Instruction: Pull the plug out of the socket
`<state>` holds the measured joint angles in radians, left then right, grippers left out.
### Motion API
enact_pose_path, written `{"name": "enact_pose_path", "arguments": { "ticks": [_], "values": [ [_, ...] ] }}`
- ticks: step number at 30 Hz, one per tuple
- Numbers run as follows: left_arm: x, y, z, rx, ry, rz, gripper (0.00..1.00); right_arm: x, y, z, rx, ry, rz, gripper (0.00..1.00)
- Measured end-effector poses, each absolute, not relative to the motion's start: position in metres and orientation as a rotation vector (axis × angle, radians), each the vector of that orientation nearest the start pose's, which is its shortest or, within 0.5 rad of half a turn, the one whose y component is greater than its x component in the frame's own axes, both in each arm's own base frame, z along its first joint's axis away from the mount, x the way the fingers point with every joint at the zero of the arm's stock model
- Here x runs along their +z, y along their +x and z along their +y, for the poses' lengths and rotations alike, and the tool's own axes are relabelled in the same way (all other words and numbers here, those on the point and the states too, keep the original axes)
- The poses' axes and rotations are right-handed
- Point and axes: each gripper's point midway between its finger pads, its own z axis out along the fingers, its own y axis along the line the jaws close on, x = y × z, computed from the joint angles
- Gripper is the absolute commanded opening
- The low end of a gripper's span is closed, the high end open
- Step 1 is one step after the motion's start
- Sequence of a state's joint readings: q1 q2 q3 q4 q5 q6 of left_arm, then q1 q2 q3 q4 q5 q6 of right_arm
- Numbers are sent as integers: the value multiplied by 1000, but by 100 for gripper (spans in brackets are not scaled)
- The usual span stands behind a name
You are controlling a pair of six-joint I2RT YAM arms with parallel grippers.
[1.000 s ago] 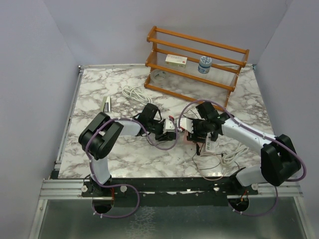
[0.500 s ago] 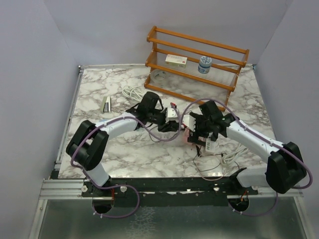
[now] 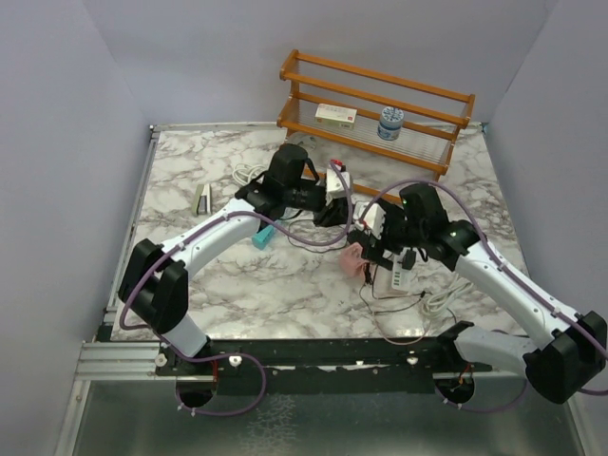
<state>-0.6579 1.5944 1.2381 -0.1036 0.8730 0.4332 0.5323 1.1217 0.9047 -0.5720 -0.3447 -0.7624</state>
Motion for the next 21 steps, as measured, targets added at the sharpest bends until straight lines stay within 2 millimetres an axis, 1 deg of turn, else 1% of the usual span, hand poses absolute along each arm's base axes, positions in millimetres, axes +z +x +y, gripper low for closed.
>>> {"name": "enact_pose_path", "arguments": {
  "ticks": [2,3,5,10,13,16,18,19,21],
  "values": [
    [241,271,-371,-1043,1454,1334,0,169,252,191,317,-1515,1723,95],
    [252,272,-374,-1046,1449,1312,0,171,252,193,330,-1513,1717,92],
    [265,270,-377,-1072,1433,1310,0,177,250,197,365,-1509,1704,85],
    [287,270,-376,-1108,1396,1344,0,201,249,207,431,-1478,1654,53],
    [310,272,-376,-1129,1360,1337,0,217,245,215,480,-1470,1606,37],
    [334,275,-373,-1144,1322,1316,0,231,242,220,506,-1464,1566,18],
    [345,276,-368,-1159,1292,1312,0,239,242,221,512,-1459,1546,3],
    [350,278,-364,-1165,1273,1317,0,242,242,222,512,-1457,1535,1],
    [356,282,-355,-1175,1242,1329,0,252,242,223,511,-1447,1513,1]
  ]
}}
